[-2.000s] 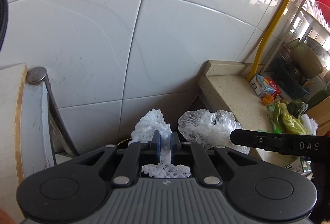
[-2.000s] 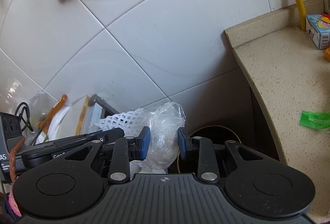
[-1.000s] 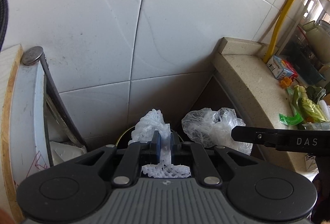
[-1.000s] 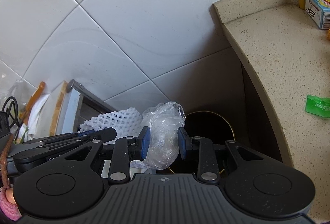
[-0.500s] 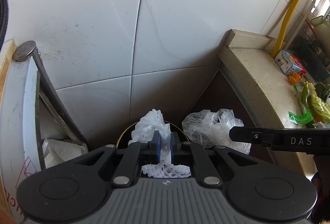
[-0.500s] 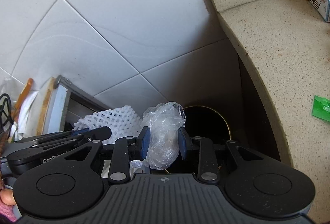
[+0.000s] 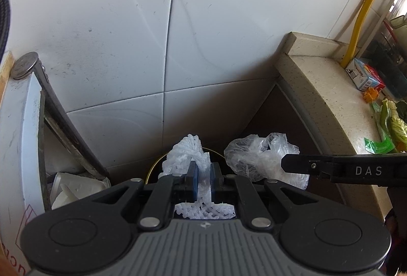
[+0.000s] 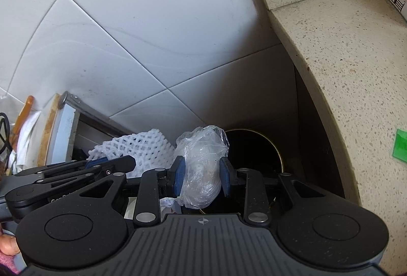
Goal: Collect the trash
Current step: 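Carry the plastic bag and foam net down over the black trash bin with both tools, then open both grippers to drop the bag and foam net into the bin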
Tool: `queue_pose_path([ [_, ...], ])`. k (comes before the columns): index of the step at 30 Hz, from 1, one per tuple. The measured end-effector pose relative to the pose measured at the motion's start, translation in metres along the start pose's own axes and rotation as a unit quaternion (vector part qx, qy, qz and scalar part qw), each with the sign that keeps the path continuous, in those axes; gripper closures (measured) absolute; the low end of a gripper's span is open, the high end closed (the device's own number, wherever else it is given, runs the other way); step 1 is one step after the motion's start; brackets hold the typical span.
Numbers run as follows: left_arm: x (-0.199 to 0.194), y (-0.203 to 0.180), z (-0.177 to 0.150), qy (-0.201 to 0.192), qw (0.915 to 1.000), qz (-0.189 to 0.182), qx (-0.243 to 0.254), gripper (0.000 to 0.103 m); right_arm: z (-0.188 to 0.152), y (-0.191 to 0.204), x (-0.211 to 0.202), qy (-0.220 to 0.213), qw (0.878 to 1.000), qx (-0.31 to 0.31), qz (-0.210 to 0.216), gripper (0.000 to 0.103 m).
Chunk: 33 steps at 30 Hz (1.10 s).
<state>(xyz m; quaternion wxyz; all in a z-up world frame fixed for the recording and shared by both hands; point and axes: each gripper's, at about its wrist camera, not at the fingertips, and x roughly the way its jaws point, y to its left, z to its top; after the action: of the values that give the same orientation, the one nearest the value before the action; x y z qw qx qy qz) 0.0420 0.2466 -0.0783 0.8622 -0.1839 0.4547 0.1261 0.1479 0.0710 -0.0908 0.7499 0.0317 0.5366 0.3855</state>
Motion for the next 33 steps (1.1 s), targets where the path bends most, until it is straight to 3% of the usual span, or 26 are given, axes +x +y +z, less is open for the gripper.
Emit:
queue_pose_path([
  [11,0.004,-0.003,0.0,0.01,0.9999,0.005,0.001,0.094,0.002,0.002,0.006,0.005,1.0,0.004,-0.004,0.063],
  [15,0.007,-0.003,0.0,0.014,0.9999,0.004,0.002,0.088,0.002,0.002,0.008,0.006,1.0,0.006,-0.007,0.063],
  [33,0.009,-0.003,0.0,0.015,0.9998,0.008,0.012,0.076,-0.001,0.001,0.005,-0.001,1.0,0.021,-0.013,0.055],
])
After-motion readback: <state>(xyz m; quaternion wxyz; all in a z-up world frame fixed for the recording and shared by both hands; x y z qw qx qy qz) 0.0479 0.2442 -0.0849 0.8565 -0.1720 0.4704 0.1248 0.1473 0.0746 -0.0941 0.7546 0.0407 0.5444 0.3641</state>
